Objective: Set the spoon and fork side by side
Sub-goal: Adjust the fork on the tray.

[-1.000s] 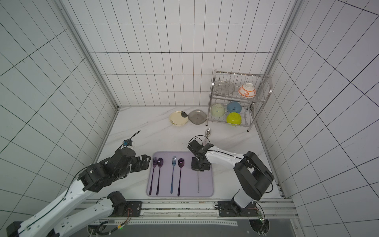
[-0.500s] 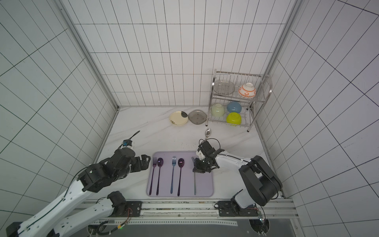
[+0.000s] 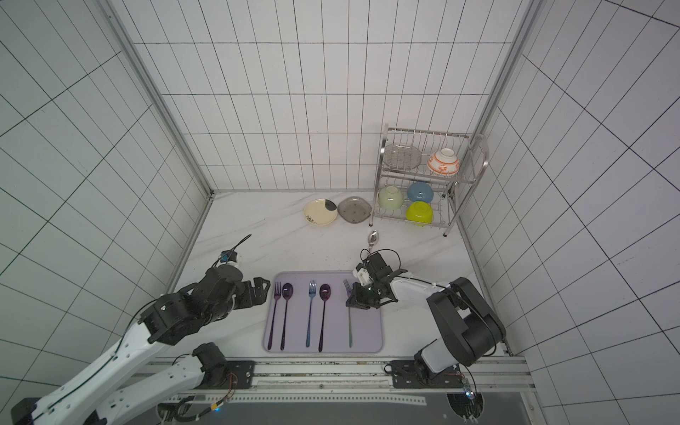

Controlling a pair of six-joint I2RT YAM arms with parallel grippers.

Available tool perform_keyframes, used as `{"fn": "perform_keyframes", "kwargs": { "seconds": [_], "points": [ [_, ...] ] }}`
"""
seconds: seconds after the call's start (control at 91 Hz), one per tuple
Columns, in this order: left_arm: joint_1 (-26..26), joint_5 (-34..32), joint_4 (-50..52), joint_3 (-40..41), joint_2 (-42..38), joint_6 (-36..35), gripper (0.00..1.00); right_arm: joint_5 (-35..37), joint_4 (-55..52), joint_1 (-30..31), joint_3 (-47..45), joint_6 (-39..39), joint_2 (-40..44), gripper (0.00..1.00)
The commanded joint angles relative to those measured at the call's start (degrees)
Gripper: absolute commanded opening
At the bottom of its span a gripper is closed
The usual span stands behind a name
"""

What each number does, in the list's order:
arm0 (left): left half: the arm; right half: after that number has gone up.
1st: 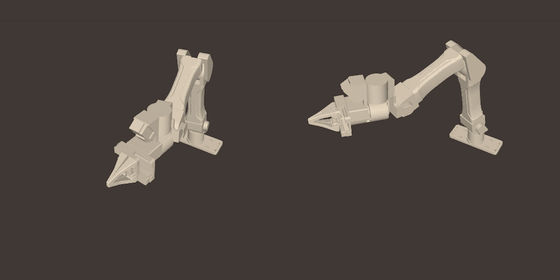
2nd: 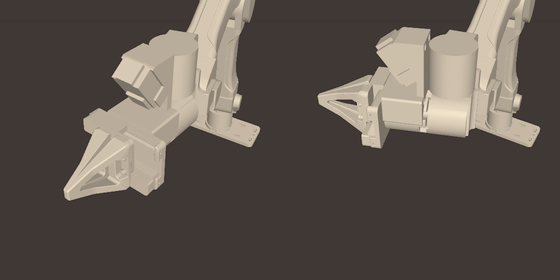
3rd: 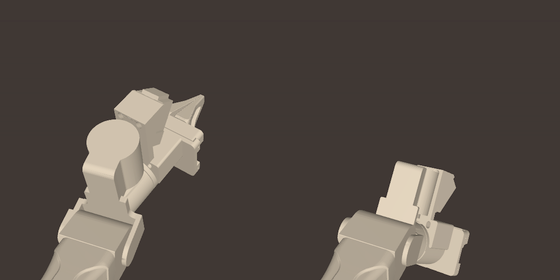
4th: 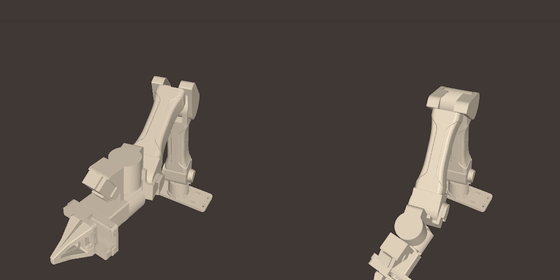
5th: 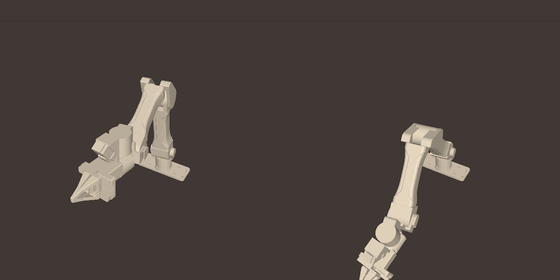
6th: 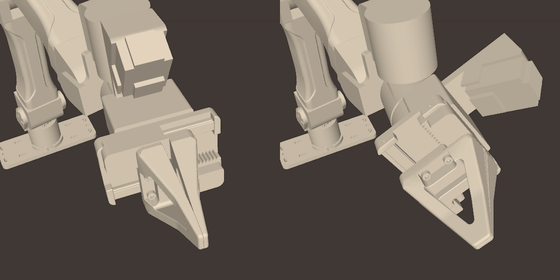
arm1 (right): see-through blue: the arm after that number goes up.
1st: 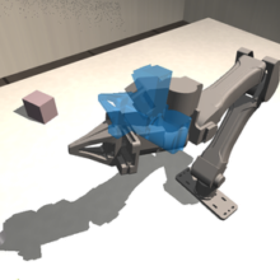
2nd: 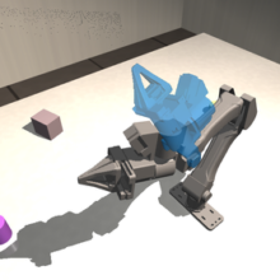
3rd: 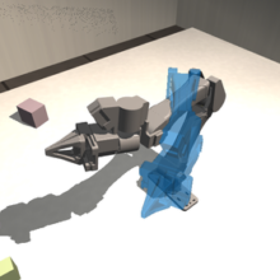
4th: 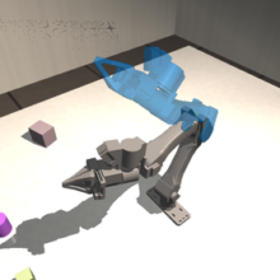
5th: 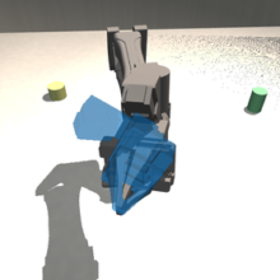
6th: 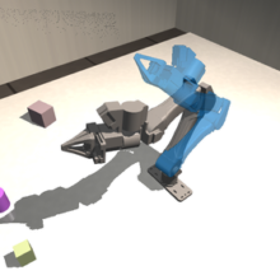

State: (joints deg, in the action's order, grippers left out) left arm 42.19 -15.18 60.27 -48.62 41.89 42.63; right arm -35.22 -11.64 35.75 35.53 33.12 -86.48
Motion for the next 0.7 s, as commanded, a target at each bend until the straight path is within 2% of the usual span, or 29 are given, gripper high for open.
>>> {"fn": "perform_keyframes", "kwargs": {
  "seconds": [0.0,0.297,0.429,0.572,0.692],
  "points": [
    [-0.2,-0.2,-0.6,0.2,0.0,0.0,0.98,6.5,-5.8,-1.4,-2.8,-1.1,-0.8,0.13],
    [-0.2,-0.2,-0.6,0.3,0.1,0.0,0.98,8.9,-8.0,-2.1,-2.7,-0.8,2.5,0.15],
    [-0.2,-0.1,-0.6,0.3,0.0,0.0,0.98,11.5,-12.2,-1.3,-1.0,-1.3,6.0,0.16],
    [-0.2,-0.1,-0.6,0.3,-0.1,0.1,0.98,20.4,-21.0,3.6,3.9,-0.7,10.5,0.32],
    [-0.2,-0.1,-0.8,0.3,0.2,0.0,0.98,27.0,-27.8,9.5,8.7,4.2,9.5,0.37]
  ]
}}
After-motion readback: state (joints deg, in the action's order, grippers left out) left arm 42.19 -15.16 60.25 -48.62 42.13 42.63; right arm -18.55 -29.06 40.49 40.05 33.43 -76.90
